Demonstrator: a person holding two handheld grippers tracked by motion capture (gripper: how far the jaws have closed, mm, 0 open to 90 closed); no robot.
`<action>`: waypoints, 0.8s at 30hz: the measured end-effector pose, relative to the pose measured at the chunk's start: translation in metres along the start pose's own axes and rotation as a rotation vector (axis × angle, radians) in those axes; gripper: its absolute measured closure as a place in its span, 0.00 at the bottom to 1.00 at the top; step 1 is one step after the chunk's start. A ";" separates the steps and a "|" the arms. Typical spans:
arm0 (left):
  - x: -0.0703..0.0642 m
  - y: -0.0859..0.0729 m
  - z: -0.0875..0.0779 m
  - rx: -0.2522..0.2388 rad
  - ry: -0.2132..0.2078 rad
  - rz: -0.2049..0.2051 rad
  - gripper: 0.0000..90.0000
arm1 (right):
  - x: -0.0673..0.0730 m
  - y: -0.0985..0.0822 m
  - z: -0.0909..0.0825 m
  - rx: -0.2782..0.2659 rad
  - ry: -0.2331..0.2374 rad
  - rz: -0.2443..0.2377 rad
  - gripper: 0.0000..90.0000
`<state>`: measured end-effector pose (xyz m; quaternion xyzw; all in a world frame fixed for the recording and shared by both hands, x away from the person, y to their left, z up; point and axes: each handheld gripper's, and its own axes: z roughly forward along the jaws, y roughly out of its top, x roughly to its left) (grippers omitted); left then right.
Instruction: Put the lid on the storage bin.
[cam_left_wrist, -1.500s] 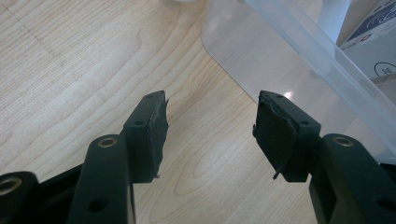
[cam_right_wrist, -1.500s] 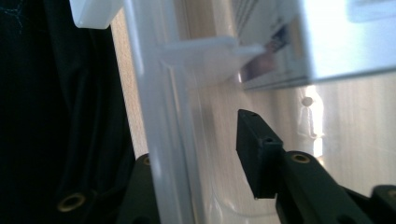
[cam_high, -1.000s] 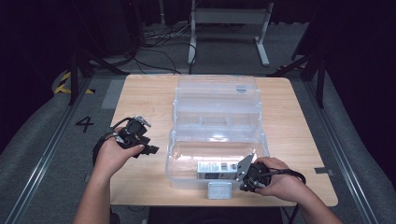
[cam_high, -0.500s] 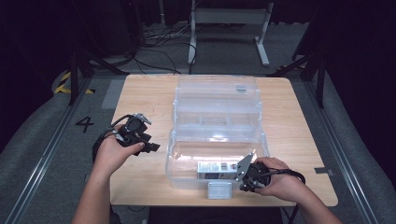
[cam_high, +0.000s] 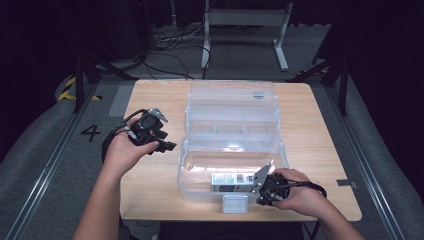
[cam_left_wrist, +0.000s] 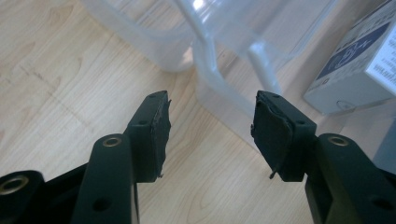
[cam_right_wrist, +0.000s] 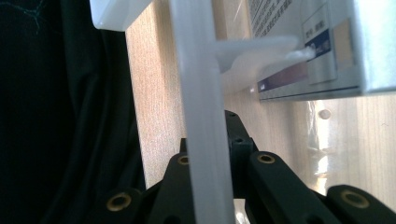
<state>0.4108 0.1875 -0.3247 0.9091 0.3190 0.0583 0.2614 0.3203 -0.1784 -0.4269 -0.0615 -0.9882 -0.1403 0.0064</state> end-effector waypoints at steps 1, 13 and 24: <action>0.000 0.004 -0.001 0.001 0.001 0.006 0.52 | 0.000 0.000 0.000 -0.003 0.000 0.003 0.97; -0.004 0.046 -0.010 0.013 0.005 0.085 0.56 | 0.000 0.000 0.000 -0.007 0.003 0.010 0.97; -0.011 0.081 -0.023 -0.018 0.034 0.130 0.54 | 0.000 0.000 0.001 -0.007 0.004 0.007 0.97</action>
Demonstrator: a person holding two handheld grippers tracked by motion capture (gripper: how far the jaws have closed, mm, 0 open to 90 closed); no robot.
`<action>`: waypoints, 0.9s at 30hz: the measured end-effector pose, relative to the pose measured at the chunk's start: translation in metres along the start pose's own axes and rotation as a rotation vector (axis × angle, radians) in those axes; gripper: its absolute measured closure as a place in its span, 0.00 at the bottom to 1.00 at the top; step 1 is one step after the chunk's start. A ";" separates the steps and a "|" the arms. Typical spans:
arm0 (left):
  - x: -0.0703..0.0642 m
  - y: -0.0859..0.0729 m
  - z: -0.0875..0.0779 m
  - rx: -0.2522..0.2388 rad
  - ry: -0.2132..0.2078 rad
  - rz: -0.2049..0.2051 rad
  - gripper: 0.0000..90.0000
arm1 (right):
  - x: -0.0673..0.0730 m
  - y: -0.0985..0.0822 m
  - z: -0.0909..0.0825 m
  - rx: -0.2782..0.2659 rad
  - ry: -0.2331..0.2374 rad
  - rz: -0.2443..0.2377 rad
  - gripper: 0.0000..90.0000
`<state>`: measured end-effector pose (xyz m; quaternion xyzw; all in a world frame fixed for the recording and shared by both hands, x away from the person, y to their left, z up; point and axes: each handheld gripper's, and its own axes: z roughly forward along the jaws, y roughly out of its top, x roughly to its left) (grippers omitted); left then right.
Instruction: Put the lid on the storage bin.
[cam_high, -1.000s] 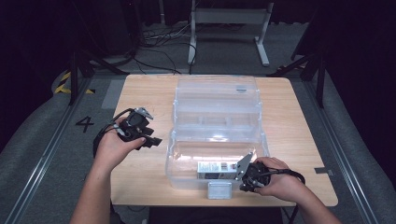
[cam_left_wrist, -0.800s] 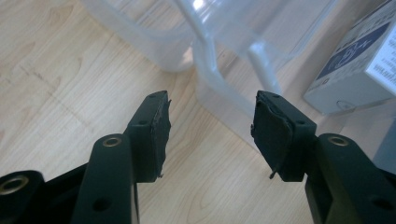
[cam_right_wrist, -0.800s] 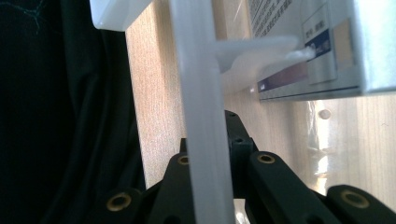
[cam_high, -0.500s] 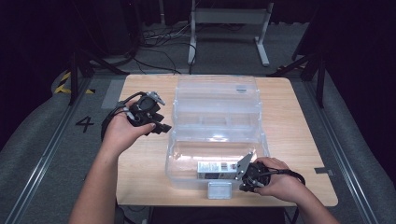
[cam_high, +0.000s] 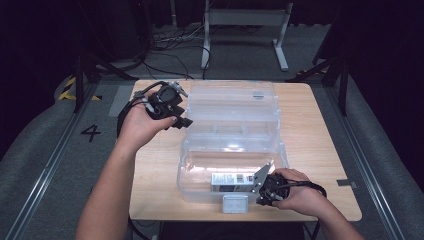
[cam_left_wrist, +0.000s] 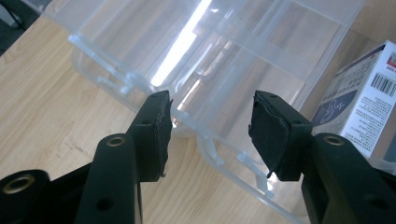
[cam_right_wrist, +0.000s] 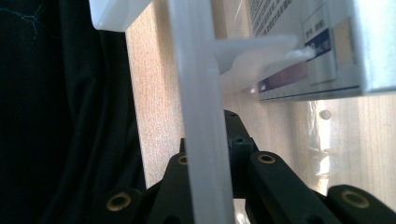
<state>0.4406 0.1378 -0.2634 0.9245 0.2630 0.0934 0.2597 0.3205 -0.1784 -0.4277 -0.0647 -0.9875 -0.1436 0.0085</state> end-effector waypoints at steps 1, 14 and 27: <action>0.000 0.004 0.000 -0.001 0.001 0.007 0.54 | 0.000 0.000 0.000 0.002 0.001 -0.001 0.97; -0.004 0.047 0.015 0.004 -0.005 0.084 0.53 | 0.000 0.000 0.000 0.004 0.002 -0.003 0.97; -0.005 0.075 0.039 0.041 -0.024 0.149 0.53 | 0.000 0.001 0.000 0.010 -0.001 0.002 0.97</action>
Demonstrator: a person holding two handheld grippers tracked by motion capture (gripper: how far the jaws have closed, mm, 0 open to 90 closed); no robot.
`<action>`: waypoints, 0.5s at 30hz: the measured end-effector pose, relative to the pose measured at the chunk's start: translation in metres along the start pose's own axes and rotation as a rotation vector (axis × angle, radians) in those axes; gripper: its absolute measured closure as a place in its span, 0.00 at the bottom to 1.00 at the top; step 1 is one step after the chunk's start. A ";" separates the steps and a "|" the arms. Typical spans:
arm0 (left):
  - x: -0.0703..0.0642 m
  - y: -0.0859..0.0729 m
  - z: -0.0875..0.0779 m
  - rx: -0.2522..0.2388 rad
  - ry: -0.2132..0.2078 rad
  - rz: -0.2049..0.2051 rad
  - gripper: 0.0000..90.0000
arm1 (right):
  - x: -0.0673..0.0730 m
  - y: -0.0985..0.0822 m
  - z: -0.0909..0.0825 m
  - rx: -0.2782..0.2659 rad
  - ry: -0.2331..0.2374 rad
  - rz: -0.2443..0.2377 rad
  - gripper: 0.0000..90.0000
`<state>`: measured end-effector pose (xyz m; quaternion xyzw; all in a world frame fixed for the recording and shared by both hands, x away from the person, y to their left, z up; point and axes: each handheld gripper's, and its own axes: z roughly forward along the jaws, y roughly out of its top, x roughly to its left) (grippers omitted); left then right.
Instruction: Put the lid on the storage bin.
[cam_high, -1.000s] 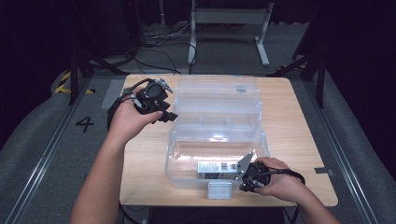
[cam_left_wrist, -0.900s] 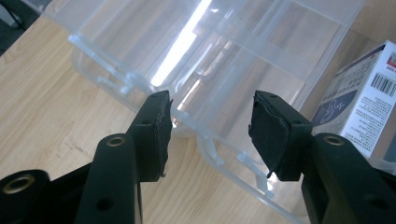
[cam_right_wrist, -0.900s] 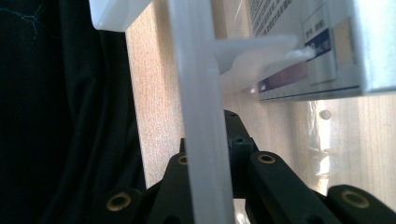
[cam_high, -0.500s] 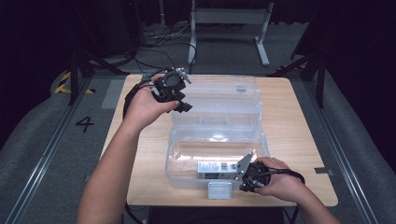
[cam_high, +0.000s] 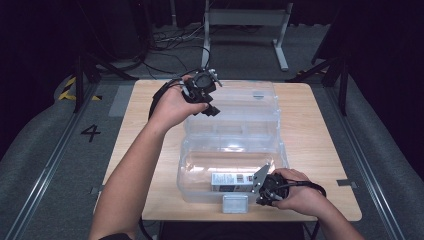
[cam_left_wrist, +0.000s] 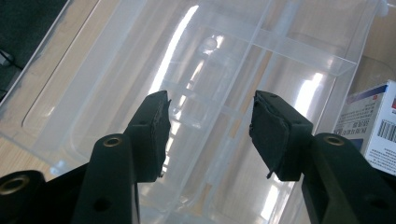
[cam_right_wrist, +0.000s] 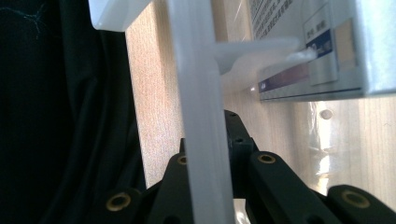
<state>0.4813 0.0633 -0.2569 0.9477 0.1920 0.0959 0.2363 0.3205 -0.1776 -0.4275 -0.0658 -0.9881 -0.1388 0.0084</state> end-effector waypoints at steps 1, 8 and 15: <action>0.000 0.002 0.002 0.001 -0.008 0.004 0.53 | 0.000 0.000 0.000 0.001 0.004 -0.005 0.97; 0.006 0.017 0.017 0.028 -0.054 0.047 0.54 | -0.001 0.000 0.000 -0.005 0.000 -0.010 0.97; 0.006 0.028 0.028 0.091 -0.075 0.089 0.55 | -0.001 0.000 0.000 -0.004 0.002 -0.014 0.97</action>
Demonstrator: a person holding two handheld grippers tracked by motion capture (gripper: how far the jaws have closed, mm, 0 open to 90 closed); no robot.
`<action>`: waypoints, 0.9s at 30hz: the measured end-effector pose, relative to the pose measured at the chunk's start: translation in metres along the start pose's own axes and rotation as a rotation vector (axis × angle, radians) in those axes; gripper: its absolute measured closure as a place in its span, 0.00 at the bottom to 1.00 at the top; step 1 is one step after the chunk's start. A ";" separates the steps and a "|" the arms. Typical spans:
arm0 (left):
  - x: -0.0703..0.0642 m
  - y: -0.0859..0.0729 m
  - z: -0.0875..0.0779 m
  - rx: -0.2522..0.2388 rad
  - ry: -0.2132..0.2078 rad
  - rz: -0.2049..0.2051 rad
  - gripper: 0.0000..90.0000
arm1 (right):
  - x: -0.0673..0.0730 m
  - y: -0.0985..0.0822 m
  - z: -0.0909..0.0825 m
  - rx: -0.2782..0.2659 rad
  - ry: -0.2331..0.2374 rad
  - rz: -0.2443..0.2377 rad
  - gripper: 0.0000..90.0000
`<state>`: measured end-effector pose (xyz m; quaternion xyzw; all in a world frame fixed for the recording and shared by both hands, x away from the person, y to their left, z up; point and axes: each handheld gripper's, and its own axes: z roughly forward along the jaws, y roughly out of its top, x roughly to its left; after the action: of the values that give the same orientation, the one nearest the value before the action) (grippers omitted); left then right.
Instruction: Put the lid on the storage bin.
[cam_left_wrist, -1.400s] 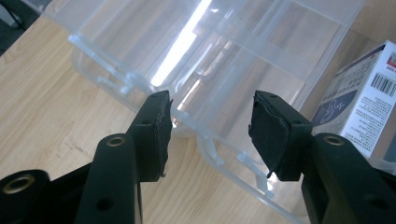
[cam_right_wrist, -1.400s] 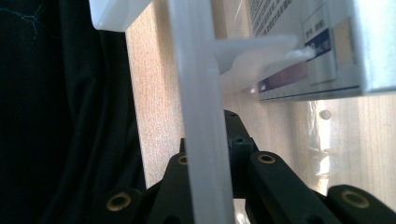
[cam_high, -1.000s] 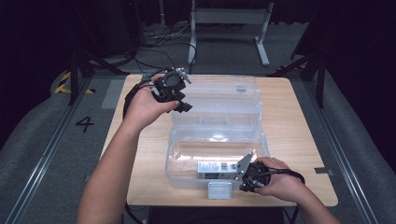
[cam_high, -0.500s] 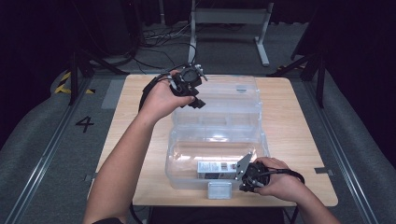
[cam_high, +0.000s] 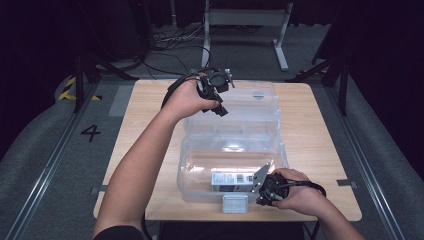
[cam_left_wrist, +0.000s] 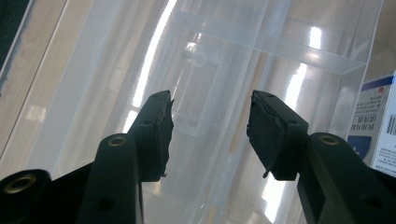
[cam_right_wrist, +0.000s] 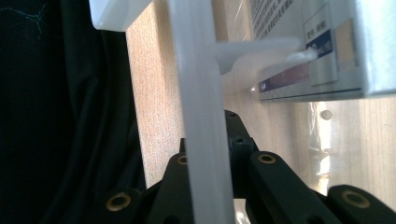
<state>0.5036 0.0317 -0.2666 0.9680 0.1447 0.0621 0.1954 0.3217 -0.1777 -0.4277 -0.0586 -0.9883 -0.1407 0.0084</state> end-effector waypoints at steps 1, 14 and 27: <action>0.001 0.001 0.001 0.012 -0.004 0.011 0.55 | 0.000 0.000 0.000 0.000 0.000 0.000 0.97; -0.001 0.014 0.022 0.067 -0.044 0.068 0.60 | 0.000 0.000 0.000 0.000 -0.001 0.008 0.97; 0.001 0.024 0.037 0.124 -0.069 0.104 0.71 | 0.001 0.000 0.000 -0.002 0.002 0.009 0.96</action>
<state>0.5178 -0.0028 -0.2907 0.9861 0.0908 0.0297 0.1363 0.3211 -0.1774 -0.4279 -0.0630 -0.9879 -0.1415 0.0098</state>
